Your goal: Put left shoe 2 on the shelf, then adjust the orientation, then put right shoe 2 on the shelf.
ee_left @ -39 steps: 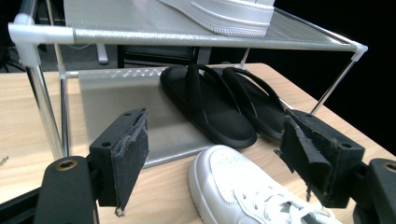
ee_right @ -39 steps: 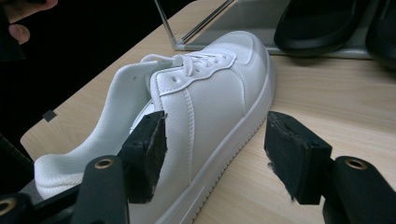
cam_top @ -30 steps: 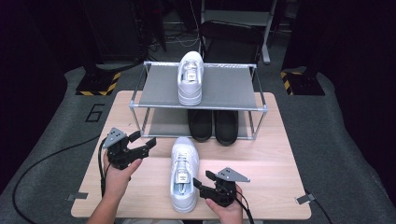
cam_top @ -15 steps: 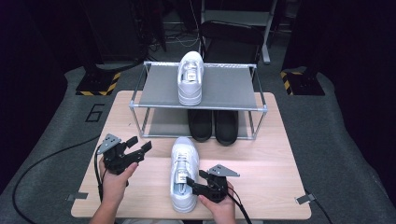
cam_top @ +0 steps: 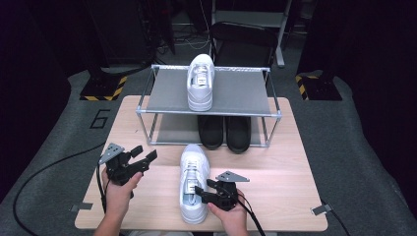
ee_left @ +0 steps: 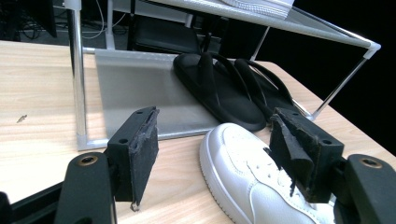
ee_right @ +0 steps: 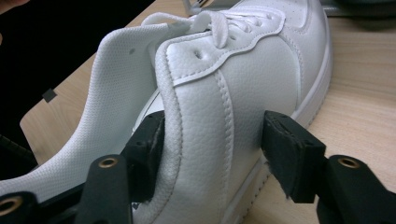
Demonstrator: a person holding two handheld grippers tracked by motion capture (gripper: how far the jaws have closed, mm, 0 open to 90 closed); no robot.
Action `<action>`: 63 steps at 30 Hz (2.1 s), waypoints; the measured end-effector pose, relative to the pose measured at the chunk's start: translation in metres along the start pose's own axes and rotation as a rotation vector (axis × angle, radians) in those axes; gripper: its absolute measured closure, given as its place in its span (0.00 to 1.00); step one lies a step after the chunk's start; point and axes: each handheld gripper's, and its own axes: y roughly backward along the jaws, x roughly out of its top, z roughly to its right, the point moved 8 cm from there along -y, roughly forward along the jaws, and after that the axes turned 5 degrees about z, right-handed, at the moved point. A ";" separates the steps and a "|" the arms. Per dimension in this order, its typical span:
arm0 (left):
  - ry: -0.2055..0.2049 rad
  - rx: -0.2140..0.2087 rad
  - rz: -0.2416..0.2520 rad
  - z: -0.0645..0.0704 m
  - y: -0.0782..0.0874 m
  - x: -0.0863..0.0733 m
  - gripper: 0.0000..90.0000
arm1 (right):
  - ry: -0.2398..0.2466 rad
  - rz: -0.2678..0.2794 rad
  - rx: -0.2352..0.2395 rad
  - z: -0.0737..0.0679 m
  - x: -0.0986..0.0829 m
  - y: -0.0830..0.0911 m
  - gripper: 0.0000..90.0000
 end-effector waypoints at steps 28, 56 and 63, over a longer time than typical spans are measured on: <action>0.026 0.010 0.012 -0.008 0.003 -0.001 0.39 | 0.091 0.039 -0.083 0.025 0.015 0.018 0.86; 0.045 0.022 0.024 -0.015 0.008 -0.004 0.40 | 0.108 -0.046 -0.087 0.052 0.014 0.037 0.68; 0.052 0.020 0.022 -0.015 0.009 -0.004 0.40 | 0.112 -0.063 -0.060 0.055 0.013 0.035 0.67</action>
